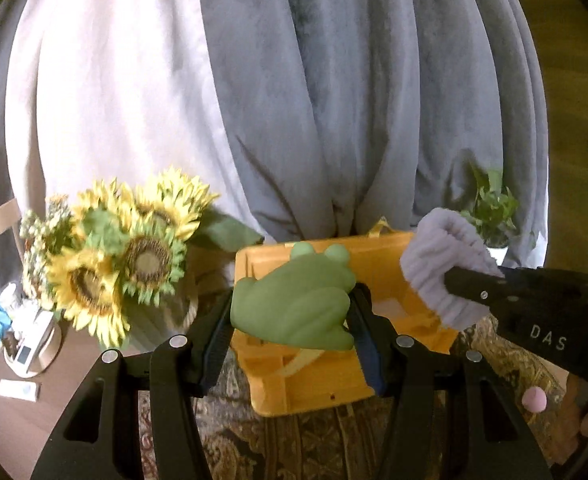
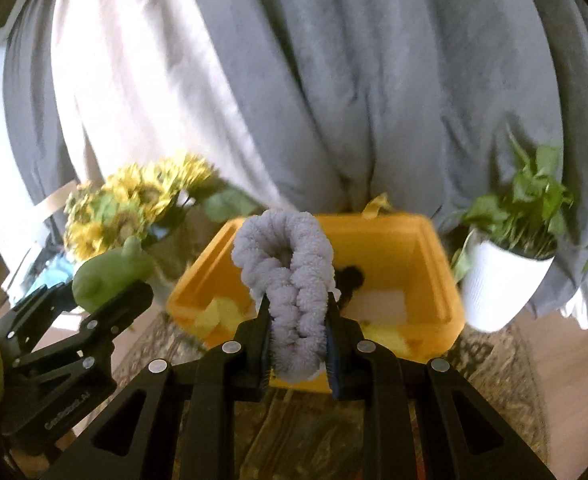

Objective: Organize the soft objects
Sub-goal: 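Lower the frog into the crate with the left gripper while the right gripper drops the scrunchie in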

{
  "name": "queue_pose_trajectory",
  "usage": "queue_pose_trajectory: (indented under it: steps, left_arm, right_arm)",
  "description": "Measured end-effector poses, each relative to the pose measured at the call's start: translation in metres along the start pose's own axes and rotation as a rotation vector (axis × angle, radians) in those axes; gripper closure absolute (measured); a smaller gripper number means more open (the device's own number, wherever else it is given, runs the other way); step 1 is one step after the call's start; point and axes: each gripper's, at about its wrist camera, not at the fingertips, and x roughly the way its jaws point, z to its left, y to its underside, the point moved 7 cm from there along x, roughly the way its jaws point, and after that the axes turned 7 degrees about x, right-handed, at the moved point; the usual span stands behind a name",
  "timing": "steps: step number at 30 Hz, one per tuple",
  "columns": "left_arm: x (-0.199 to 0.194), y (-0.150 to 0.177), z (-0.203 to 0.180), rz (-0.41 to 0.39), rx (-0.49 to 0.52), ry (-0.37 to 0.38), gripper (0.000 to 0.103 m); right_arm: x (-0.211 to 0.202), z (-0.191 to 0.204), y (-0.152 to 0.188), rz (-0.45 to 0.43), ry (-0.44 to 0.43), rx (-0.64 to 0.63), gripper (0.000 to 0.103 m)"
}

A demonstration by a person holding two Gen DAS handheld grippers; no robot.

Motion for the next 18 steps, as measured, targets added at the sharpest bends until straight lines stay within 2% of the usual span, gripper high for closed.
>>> queue_pose_trajectory:
  steps: [8,18]
  left_arm:
    - [0.032,-0.023,0.0,-0.001,-0.01,0.007,0.048]
    - [0.091,-0.028,-0.001,0.087,0.01,0.023,0.048]
  right_arm:
    - [0.01,-0.009,-0.036,-0.078,0.053,-0.015,0.08]
    - [0.06,-0.036,-0.05,-0.011,0.101,0.004,0.08]
